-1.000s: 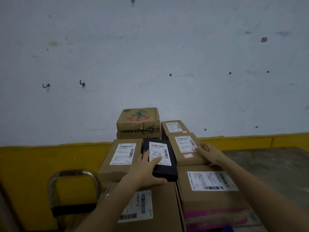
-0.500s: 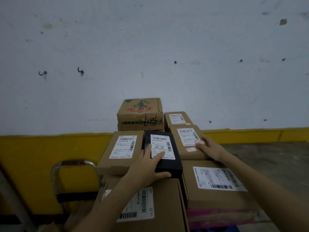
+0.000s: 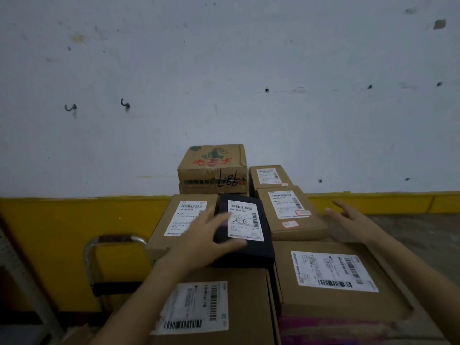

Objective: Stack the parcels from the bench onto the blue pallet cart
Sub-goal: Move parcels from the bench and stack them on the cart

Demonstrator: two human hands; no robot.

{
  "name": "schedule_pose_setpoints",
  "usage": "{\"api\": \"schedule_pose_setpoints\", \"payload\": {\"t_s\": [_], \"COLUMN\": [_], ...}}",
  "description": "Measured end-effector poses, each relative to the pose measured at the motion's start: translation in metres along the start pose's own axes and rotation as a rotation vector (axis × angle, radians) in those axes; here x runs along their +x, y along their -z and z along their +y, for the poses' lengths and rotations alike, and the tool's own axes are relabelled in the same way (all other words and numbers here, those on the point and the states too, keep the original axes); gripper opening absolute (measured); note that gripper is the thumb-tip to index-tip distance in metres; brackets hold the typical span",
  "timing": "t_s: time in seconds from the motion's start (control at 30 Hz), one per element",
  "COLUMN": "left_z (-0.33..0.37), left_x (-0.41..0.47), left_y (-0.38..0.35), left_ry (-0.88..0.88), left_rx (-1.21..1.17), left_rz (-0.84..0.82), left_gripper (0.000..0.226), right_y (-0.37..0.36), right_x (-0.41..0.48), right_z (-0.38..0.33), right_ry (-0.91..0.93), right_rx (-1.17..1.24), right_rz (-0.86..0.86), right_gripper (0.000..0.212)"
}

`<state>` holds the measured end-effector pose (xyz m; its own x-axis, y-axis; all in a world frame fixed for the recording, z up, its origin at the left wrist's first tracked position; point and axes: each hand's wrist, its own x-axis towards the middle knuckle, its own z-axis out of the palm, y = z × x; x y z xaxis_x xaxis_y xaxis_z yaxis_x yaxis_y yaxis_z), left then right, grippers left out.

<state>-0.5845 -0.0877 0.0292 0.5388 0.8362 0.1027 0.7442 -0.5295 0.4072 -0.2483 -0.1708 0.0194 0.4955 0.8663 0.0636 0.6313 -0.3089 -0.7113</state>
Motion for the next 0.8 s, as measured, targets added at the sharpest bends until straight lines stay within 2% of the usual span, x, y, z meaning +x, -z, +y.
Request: {"api": "schedule_pose_setpoints", "payload": {"t_s": [0.1, 0.17, 0.23, 0.33, 0.43, 0.67, 0.73, 0.8], "left_z": [-0.030, -0.059, -0.084, -0.102, -0.104, -0.111, -0.109, -0.104], "left_x": [0.007, 0.014, 0.019, 0.022, 0.023, 0.030, 0.031, 0.034], "left_y": [0.026, 0.035, 0.038, 0.031, 0.021, 0.013, 0.016, 0.022], "left_ry": [0.080, 0.173, 0.287, 0.354, 0.371, 0.367, 0.348, 0.303], "left_rx": [-0.028, -0.029, -0.078, -0.372, -0.514, -0.520, -0.465, -0.314], "left_rz": [0.190, 0.224, 0.173, 0.039, 0.043, 0.089, 0.107, 0.165], "left_gripper": [0.079, 0.067, 0.066, 0.070, 0.082, 0.086, 0.079, 0.069], "right_y": [0.014, 0.016, 0.015, 0.008, 0.000, 0.001, 0.006, 0.009], "right_x": [-0.015, -0.023, -0.028, -0.032, -0.031, -0.032, -0.027, -0.020], "right_z": [0.025, 0.039, 0.047, 0.047, 0.044, 0.033, 0.027, 0.011], "right_ry": [-0.048, -0.082, -0.123, -0.192, -0.204, -0.225, -0.157, -0.008], "right_rx": [-0.006, 0.025, 0.100, 0.237, 0.250, 0.211, 0.124, -0.008], "right_rz": [-0.055, -0.067, -0.060, -0.138, -0.162, -0.187, -0.106, 0.013], "right_gripper": [0.067, 0.064, 0.058, 0.048, 0.048, 0.056, 0.065, 0.068]}}
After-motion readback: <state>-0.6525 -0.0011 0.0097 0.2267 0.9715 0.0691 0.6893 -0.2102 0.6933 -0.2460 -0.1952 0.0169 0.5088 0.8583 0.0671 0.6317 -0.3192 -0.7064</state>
